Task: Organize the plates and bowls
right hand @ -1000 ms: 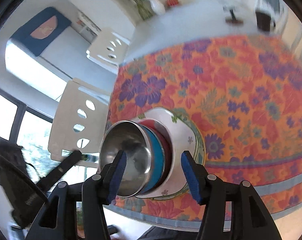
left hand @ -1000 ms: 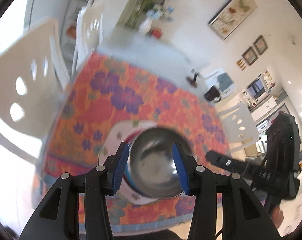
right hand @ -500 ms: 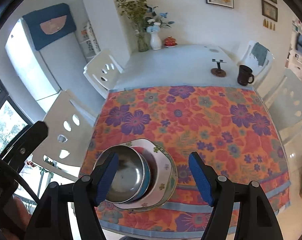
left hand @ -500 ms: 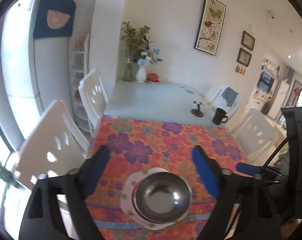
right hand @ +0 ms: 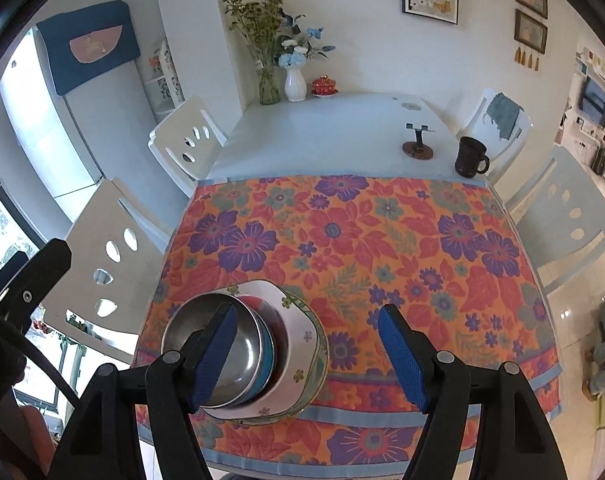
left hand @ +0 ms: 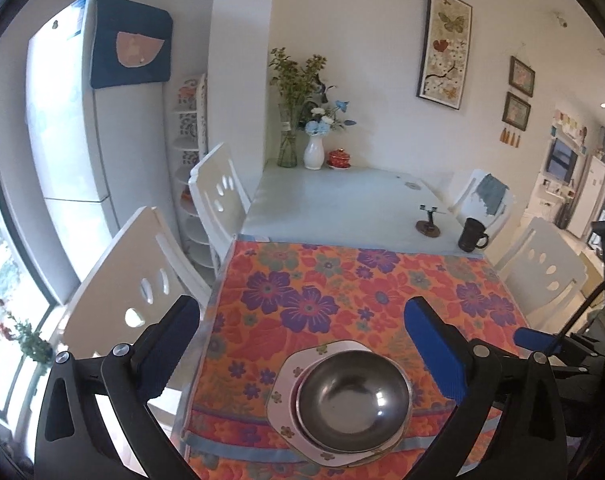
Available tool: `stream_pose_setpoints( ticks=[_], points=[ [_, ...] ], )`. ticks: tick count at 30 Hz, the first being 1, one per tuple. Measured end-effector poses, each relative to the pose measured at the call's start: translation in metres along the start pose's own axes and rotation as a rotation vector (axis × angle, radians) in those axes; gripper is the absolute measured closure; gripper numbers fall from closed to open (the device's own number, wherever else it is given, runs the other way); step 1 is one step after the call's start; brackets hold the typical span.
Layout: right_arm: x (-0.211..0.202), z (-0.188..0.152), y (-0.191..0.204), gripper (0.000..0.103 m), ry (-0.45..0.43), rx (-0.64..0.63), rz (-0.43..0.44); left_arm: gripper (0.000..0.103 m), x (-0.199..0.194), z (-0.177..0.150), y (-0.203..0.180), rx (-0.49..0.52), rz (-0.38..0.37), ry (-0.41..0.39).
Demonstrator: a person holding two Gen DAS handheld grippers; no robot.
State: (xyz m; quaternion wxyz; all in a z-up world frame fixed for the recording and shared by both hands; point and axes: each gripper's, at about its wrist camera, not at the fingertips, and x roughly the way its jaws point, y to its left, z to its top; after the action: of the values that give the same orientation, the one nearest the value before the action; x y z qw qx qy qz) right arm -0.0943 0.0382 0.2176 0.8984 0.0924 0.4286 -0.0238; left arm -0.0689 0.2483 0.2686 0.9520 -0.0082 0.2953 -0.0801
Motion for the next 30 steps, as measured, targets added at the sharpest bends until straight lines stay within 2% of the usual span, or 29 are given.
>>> stream_pose_setpoints(
  ticks=[3,5,10,14,20,30],
  points=[
    [0.001,-0.002,-0.003,0.032,0.007,0.012,0.001,0.0,0.007,-0.004,-0.001,0.011,0.061,0.033],
    [0.003,-0.004,-0.005,0.032,0.016,0.016,0.001,0.0,0.009,-0.006,0.0,0.014,0.073,0.043],
    [0.009,-0.008,-0.007,0.032,0.049,0.03,0.01,0.0,0.007,-0.008,-0.001,0.015,0.07,0.041],
    [0.009,-0.01,-0.007,0.032,0.049,0.026,0.004,0.0,0.008,-0.008,-0.006,0.039,0.092,0.038],
    [0.01,-0.009,-0.008,0.032,0.054,0.031,0.013,0.001,0.007,-0.008,-0.011,0.067,0.088,0.039],
    [0.011,-0.01,-0.009,0.032,0.061,0.036,0.008,0.0,0.015,-0.011,-0.022,0.106,0.08,0.082]
  ],
)
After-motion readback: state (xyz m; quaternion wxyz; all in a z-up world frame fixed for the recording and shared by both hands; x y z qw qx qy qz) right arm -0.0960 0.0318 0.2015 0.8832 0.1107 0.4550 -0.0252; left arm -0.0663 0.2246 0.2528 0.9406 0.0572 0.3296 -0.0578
